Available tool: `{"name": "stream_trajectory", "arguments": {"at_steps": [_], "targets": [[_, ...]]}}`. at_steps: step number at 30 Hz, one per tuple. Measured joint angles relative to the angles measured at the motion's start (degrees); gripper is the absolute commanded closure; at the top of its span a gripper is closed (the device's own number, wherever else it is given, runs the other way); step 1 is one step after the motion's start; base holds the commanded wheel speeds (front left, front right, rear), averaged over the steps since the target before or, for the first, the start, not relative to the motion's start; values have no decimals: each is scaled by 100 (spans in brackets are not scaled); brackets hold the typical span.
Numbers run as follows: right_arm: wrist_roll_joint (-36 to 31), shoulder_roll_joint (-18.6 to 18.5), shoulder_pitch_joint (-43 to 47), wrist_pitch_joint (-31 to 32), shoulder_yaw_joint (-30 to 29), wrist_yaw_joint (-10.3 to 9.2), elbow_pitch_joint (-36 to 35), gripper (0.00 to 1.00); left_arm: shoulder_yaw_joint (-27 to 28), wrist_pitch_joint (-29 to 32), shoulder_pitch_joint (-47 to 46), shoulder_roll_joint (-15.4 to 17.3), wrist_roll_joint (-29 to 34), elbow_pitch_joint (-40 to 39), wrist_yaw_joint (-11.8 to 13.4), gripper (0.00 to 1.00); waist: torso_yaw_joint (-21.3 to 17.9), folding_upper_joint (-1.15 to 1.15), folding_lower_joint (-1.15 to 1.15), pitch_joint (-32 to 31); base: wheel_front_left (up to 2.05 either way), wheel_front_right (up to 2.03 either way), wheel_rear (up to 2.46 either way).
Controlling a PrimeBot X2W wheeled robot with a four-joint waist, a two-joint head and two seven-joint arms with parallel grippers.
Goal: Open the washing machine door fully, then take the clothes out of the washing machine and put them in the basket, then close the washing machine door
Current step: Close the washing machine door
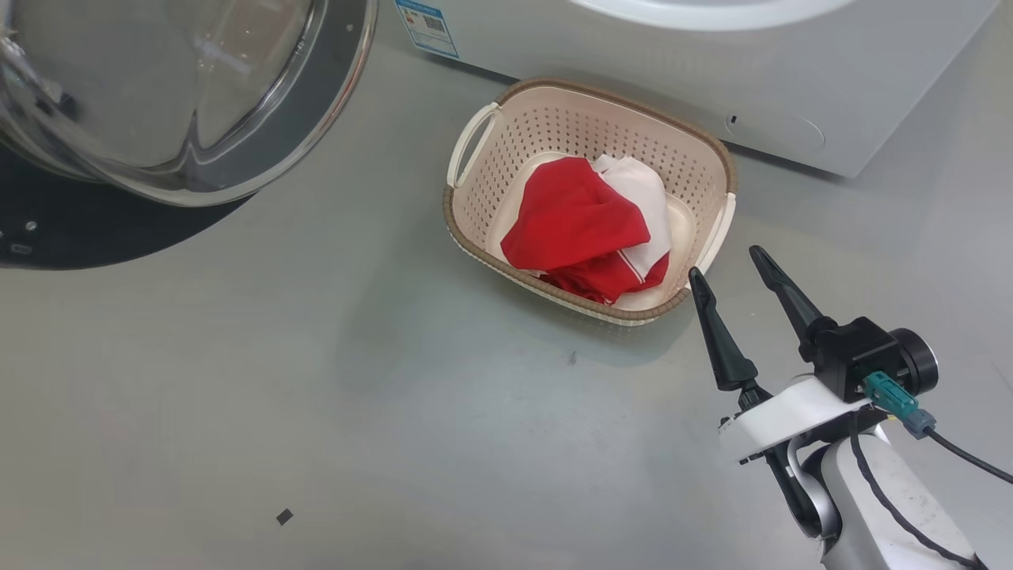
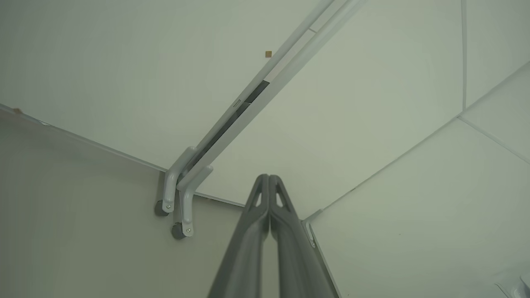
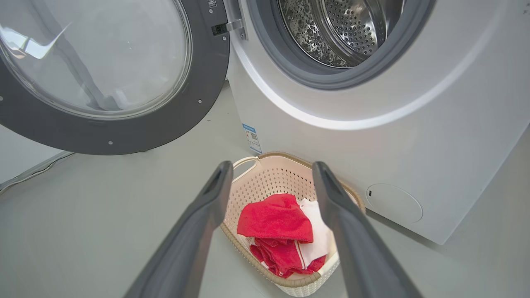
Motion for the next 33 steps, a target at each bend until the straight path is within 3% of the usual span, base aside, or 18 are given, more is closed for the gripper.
{"name": "stream_trajectory", "arguments": {"at_steps": [11, 33], "targets": [[0, -9, -4, -4, -90, -5, 0, 0, 374, 749, -747, 89, -667, 1038, 624, 100, -261, 0, 0, 175, 0, 0, 0], [-25, -13, -135, -29, -92, -7, 9, 0, 439, 1893, -1460, 79, -1200, 2163, 778, 100, -334, 0, 0, 212, 0, 0, 0]]}}
